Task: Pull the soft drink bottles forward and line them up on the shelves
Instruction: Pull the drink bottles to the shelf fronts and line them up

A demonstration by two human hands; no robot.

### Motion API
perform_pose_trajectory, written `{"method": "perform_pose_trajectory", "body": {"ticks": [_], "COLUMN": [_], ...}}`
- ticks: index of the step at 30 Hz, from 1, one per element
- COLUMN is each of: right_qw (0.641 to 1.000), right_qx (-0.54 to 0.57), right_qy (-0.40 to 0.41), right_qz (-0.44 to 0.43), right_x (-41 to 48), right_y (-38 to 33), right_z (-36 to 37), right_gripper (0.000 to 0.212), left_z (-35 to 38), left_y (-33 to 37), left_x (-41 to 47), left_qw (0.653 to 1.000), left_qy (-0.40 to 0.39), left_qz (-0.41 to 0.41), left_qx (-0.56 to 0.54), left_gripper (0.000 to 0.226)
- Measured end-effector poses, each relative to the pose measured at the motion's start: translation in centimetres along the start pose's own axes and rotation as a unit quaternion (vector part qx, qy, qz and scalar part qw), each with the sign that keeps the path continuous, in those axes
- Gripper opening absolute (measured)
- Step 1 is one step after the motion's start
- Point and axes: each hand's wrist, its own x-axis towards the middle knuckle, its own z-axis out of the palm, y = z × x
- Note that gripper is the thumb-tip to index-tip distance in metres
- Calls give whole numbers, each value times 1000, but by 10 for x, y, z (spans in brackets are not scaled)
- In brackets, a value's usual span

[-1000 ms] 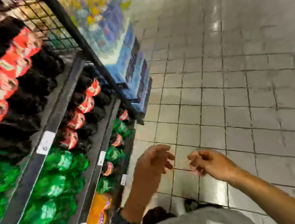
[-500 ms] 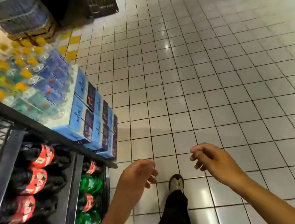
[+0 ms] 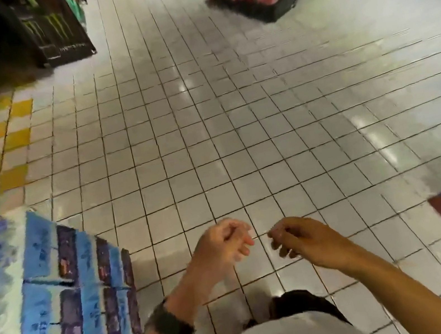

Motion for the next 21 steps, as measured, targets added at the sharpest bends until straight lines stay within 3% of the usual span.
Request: {"method": "perform_pose_trajectory", "body": {"ticks": [7, 9, 13, 21], "right_qw": [991, 981, 978, 997], "right_qx": [98, 160, 168, 69], "right_qy": [31, 25, 33, -14], "right_qz": [88, 106, 118, 23], "right_x": [90, 131, 226, 418], "right_y": [25, 28, 13, -84], "right_z": [-68, -90, -142, -237], "right_gripper": [27, 26, 21, 17], "left_z": [11, 6, -24, -119], "left_y": [41, 43, 71, 179], "left_x": [105, 138, 209, 338], "left_qw": [998, 996, 991, 987], "left_qy": [-20, -10, 31, 150], "left_qz": [-10, -24, -49, -1], "left_qx": [54, 84, 123, 64], "left_gripper": [12, 12, 11, 14]}}
